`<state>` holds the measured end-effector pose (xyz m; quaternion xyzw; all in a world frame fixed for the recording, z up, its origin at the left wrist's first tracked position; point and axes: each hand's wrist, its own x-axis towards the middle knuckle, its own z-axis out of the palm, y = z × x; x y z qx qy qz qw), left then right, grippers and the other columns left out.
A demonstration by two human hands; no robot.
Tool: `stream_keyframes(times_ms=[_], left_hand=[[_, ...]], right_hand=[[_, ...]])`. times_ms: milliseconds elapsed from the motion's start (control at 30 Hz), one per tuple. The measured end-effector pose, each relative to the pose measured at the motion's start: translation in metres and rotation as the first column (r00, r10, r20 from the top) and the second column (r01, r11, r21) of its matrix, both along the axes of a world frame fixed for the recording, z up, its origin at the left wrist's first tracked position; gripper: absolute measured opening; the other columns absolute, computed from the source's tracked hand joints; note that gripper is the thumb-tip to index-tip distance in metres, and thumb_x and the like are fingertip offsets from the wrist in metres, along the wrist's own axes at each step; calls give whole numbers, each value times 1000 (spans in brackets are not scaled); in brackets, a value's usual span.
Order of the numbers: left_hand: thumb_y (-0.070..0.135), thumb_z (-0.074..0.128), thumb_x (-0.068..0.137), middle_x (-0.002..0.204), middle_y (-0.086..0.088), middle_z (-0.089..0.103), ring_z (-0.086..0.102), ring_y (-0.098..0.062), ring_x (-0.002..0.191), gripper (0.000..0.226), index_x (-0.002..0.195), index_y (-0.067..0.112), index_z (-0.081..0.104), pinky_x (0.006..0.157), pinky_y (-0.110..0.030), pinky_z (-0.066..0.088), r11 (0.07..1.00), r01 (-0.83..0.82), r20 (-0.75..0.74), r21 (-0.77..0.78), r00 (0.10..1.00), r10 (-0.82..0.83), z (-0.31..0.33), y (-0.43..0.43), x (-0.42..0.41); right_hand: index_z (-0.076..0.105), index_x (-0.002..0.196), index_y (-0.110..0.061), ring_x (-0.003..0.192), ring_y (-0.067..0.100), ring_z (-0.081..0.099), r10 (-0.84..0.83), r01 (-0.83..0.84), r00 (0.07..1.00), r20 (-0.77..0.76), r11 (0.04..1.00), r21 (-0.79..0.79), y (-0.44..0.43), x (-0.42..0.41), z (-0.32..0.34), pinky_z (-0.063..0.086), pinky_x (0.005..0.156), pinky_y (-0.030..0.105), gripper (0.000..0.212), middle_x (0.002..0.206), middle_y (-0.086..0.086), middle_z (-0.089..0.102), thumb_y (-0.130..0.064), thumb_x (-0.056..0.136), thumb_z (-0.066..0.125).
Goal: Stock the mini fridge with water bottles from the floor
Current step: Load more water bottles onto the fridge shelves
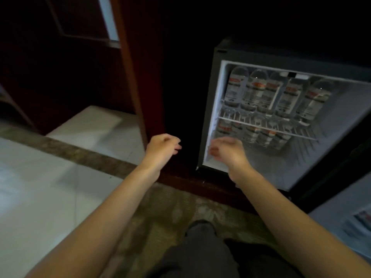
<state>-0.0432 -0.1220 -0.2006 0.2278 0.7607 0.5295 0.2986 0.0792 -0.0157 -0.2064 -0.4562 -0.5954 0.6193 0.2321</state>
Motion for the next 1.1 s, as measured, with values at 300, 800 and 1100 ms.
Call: stream_keyframes(times_ms=[300,800,1100], left_hand=[[12,46,93,91,-10,65,59,-12,71,25,102,-1,66,45,-1,42,960,-276,-69,40,958,278,27,-204,9],[13,52,88,122,-14,59,57,-31,111,29,115,6,61,92,-36,47,477,-777,-108,-411,561,820,-149,-516,55],[15,56,89,135,-16,47,48,-34,121,44,132,11,47,96,-38,44,403,-742,-129,-536,544,829,-206,-553,49]], right_hand=[[58,72,-17,70,15,62,337,-327,941,-32,930,166,-212,-26,55,49,67,25,23,78,4,64,-10,90,47],[56,108,-3,79,14,56,817,-799,511,267,566,-203,-492,-19,-121,44,62,18,19,91,5,57,-12,94,45],[44,129,-6,117,21,49,862,-931,257,436,342,-126,-507,-8,-145,39,83,24,35,132,11,50,-21,97,41]])
